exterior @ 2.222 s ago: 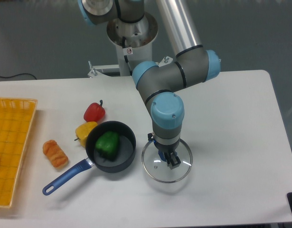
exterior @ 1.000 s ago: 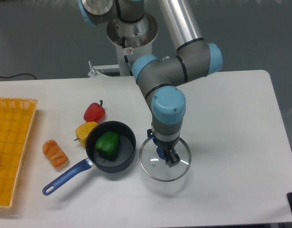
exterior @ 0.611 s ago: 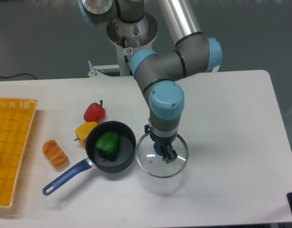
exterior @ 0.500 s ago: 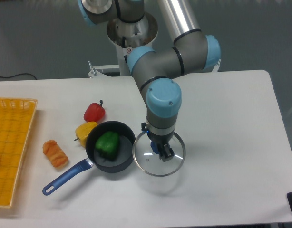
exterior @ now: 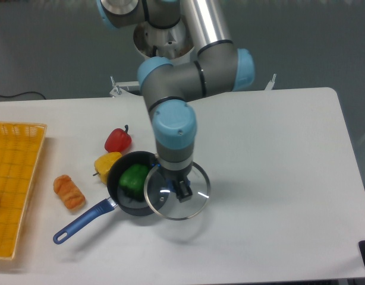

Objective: Close the pot lid
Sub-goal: 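Carry the held glass lid over the black pot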

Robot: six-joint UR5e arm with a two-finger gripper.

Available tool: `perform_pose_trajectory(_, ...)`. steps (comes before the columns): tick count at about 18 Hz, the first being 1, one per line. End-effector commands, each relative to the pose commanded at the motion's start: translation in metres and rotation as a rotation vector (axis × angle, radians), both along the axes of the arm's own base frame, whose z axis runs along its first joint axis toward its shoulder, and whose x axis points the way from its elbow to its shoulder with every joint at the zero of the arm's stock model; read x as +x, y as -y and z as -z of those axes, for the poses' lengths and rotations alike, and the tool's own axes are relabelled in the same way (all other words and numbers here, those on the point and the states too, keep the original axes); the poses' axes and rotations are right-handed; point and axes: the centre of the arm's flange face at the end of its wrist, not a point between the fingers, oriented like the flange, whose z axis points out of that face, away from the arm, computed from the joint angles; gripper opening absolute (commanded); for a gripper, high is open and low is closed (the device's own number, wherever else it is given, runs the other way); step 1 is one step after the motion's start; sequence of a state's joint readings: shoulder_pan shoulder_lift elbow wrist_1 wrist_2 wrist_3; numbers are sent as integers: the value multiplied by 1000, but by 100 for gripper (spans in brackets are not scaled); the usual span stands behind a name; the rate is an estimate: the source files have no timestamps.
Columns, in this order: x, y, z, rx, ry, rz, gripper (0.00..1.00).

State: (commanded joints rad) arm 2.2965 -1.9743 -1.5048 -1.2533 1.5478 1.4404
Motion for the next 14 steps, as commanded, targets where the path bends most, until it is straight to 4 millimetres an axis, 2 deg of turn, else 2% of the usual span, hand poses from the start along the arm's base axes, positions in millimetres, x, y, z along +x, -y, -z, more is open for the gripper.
perform_pose_trajectory(4, 19, -1, 6, -13, 9, 15, 58)
perform_pose_trajectory(6, 21, 0, 9, -27, 4, 10, 58)
perform_pose_trajectory(8, 31, -6, 12, -32, 6, 14, 58)
perform_pose_trajectory(14, 39, -6, 14, -35, 9, 16, 58)
